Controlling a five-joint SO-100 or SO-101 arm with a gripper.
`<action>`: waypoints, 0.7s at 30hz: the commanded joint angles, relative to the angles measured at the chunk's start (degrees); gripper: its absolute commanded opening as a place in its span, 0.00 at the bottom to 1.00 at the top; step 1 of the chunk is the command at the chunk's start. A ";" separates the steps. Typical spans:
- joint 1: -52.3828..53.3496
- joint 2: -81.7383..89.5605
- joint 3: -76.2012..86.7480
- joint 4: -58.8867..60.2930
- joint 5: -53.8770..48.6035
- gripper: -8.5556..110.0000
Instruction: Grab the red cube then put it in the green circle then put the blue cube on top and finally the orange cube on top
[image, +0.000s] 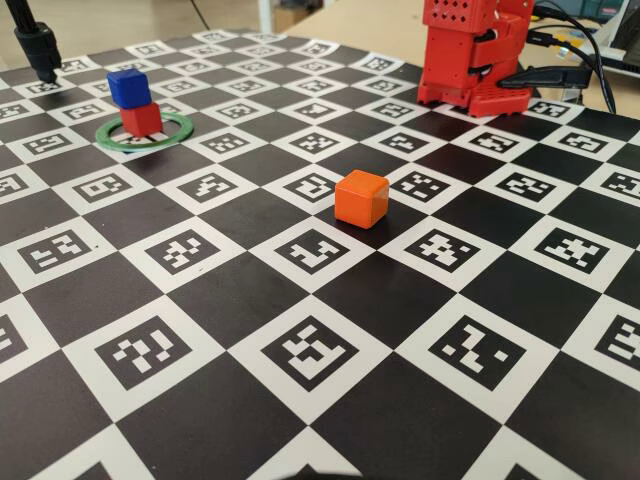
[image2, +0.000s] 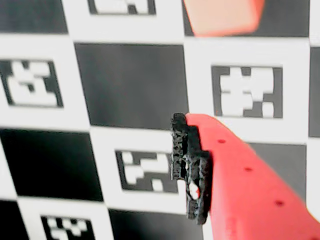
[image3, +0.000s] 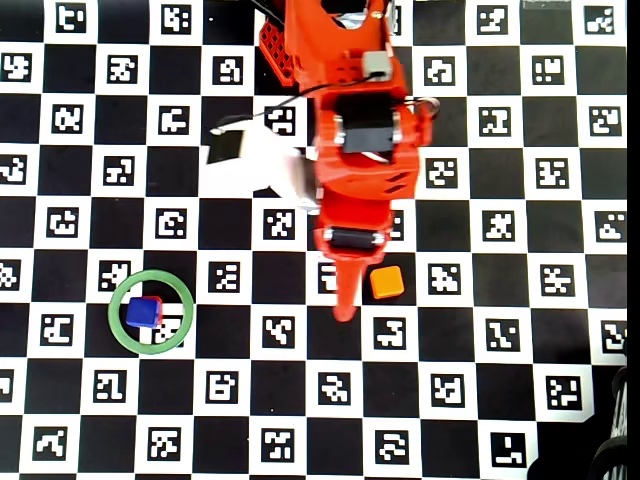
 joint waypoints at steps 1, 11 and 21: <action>-3.08 0.44 -2.11 5.54 4.31 0.48; -7.38 -3.60 6.24 -0.70 6.86 0.48; -8.88 -9.49 14.06 -10.02 4.66 0.48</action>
